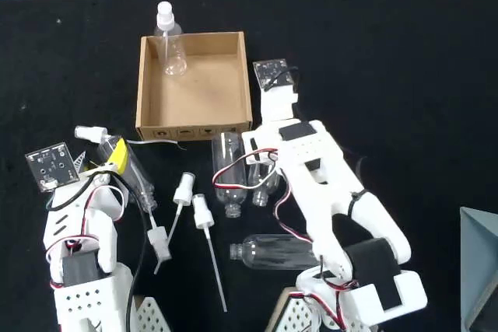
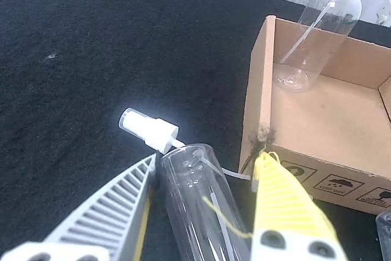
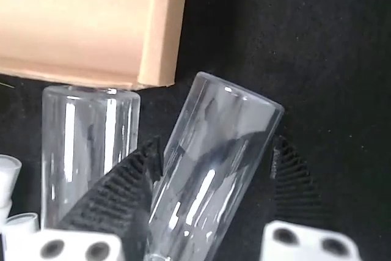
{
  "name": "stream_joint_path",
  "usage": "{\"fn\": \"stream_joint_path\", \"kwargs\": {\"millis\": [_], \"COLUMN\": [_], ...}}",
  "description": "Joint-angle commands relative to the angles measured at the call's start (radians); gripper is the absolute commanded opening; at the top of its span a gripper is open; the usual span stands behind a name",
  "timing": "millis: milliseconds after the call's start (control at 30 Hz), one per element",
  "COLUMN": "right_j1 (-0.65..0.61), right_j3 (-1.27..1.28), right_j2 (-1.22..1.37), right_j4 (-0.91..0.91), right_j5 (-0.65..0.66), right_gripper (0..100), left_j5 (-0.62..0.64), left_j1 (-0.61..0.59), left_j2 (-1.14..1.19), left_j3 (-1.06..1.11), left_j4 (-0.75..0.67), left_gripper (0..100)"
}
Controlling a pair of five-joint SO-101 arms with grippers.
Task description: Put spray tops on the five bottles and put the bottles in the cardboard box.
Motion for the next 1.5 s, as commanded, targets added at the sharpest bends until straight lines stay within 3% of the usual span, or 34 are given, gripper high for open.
{"fn": "stream_joint_path", "kwargs": {"millis": [0,367,567,1467], "right_j1": [0.029,0.034,0.103,0.112], "right_j3": [-0.070,-0.110,-0.165,-0.107], "right_j2": [-0.002,-0.002,-0.002,0.012], "right_j4": [-0.021,0.072,0.147,0.138], "right_j5": [-0.003,0.000,-0.008,-0.009], "right_gripper": [23.7,23.7,23.7,23.7], "left_j5": [-0.008,-0.008,-0.008,-0.008], "left_j1": [-0.008,-0.008,-0.008,-0.008], "left_j2": [-0.011,-0.011,-0.011,-0.011], "left_j3": [-0.007,-0.007,-0.007,-0.007], "left_j4": [-0.021,-0.021,-0.021,-0.021], "left_gripper": [23,23,23,23]}}
